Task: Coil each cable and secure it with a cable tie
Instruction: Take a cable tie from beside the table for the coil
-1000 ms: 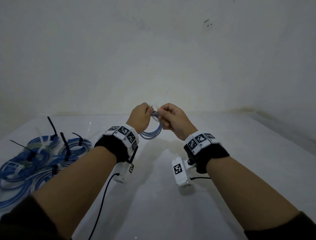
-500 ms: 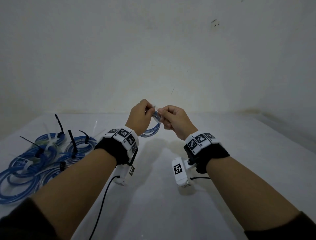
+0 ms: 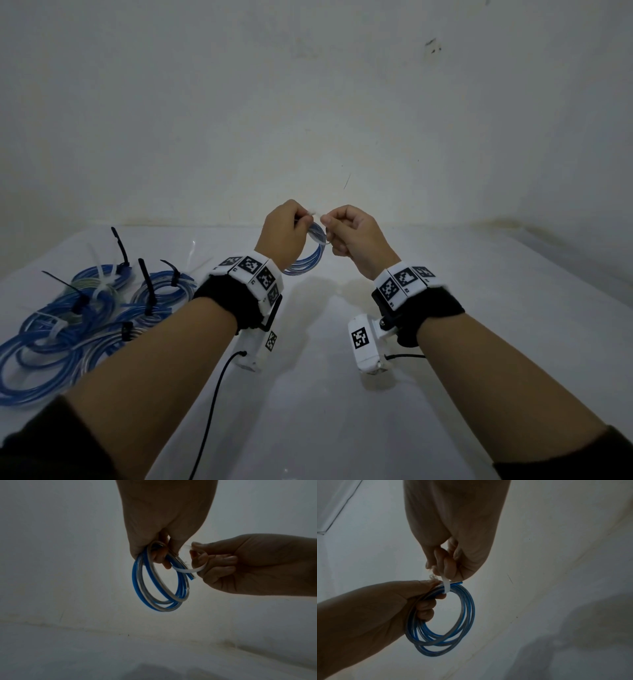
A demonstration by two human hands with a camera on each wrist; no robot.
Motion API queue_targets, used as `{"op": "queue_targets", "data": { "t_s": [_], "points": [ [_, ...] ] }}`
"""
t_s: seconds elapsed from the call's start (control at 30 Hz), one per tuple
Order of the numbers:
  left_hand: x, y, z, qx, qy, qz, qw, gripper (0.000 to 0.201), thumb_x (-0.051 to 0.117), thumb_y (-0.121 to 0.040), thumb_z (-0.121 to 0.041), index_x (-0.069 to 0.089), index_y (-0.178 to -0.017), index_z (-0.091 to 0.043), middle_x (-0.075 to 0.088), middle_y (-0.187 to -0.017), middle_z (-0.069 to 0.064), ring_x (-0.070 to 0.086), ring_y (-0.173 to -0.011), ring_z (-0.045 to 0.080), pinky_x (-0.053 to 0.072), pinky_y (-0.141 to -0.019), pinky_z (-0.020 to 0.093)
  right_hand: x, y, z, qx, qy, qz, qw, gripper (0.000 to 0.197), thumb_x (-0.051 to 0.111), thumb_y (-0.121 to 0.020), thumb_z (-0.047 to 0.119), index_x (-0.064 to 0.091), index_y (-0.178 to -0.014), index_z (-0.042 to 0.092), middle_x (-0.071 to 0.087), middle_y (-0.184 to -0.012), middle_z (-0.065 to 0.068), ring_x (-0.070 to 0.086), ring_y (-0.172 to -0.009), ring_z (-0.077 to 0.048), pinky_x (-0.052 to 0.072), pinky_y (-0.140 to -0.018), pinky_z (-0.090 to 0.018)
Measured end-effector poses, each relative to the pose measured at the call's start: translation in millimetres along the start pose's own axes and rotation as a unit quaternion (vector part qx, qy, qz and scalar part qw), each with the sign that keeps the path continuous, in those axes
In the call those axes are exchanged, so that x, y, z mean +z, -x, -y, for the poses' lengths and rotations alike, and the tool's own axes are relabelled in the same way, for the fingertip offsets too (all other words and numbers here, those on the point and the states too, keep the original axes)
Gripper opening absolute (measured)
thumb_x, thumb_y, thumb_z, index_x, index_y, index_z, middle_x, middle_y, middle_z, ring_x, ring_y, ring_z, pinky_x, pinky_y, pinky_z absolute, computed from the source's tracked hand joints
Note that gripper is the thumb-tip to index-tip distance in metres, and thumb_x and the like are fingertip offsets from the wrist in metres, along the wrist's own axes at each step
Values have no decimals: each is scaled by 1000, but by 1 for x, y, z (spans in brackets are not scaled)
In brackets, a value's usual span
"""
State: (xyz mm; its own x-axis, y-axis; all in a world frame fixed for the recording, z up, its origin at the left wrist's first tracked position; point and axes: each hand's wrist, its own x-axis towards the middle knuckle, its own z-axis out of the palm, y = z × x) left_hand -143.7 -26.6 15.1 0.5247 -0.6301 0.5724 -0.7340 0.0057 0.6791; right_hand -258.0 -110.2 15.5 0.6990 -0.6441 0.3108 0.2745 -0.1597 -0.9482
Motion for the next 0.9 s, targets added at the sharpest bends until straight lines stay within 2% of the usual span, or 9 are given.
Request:
{"op": "queue_targets", "data": {
  "t_s": [0.03,0.13,0.17,0.27,0.33,0.5,0.63,0.8,0.9],
  "points": [
    [0,0,0,-9,9,-1,1000,7,51,-94,-11,55,-89,-6,57,-87,2,52,-82,17,36,-72,22,0,1,0,-4,3,1,1000,5,59,-91,8,54,-92,7,52,-63,-8,35,-39,-8,30,-42,-20],
    [0,0,2,-24,18,-2,1000,8,51,-94,-12,54,-89,-7,59,-88,6,53,-83,19,37,-73,24,0,2,-2,-11,3,-9,1000,28,60,-90,12,48,-116,9,54,-66,-9,38,-41,-8,33,-45,-21],
    [0,0,3,-26,21,-3,999,7,51,-94,-12,54,-89,-8,60,-89,7,53,-84,19,37,-73,24,1,2,-2,-13,4,-9,1000,26,60,-90,12,50,-115,8,54,-65,-8,38,-41,-8,32,-45,-21],
    [0,0,4,-24,24,-4,999,6,52,-93,-12,53,-88,-10,59,-88,6,53,-83,18,37,-70,21,2,2,-3,-11,6,-4,1000,7,58,-91,8,59,-92,1,51,-61,-7,35,-40,-9,29,-44,-20],
    [-1,1,4,-17,24,-3,1000,7,52,-93,-11,52,-86,-11,58,-86,4,52,-80,17,36,-64,15,2,2,-4,-8,10,-7,1000,10,57,-92,8,58,-85,1,51,-59,-6,34,-40,-10,29,-43,-20],
    [-3,2,1,-2,35,-1,999,8,52,-93,-9,52,-86,-11,56,-83,-2,51,-76,13,36,-60,1,3,1,-5,-4,14,-4,1000,13,57,-91,7,57,-79,2,50,-59,-7,34,-39,-9,28,-43,-20],
    [-3,2,0,2,34,-1,999,7,52,-93,-9,52,-86,-11,57,-87,1,53,-79,14,37,-62,3,2,1,-5,-2,17,5,1000,14,58,-91,6,57,-77,3,49,-60,-9,33,-39,-9,28,-43,-20],
    [-4,2,0,10,25,4,1000,8,52,-92,-6,52,-85,-10,59,-89,2,53,-77,13,35,-60,-1,2,0,-6,3,18,3,1000,14,58,-90,6,57,-77,2,49,-60,-9,33,-38,-8,28,-43,-19],
    [-4,1,0,30,-8,10,999,6,52,-92,-6,55,-86,-5,60,-89,4,53,-78,15,37,-61,7,2,0,-6,5,7,-3,1000,12,57,-91,6,57,-80,1,48,-60,-9,33,-37,-8,28,-42,-18]
  ]
}}
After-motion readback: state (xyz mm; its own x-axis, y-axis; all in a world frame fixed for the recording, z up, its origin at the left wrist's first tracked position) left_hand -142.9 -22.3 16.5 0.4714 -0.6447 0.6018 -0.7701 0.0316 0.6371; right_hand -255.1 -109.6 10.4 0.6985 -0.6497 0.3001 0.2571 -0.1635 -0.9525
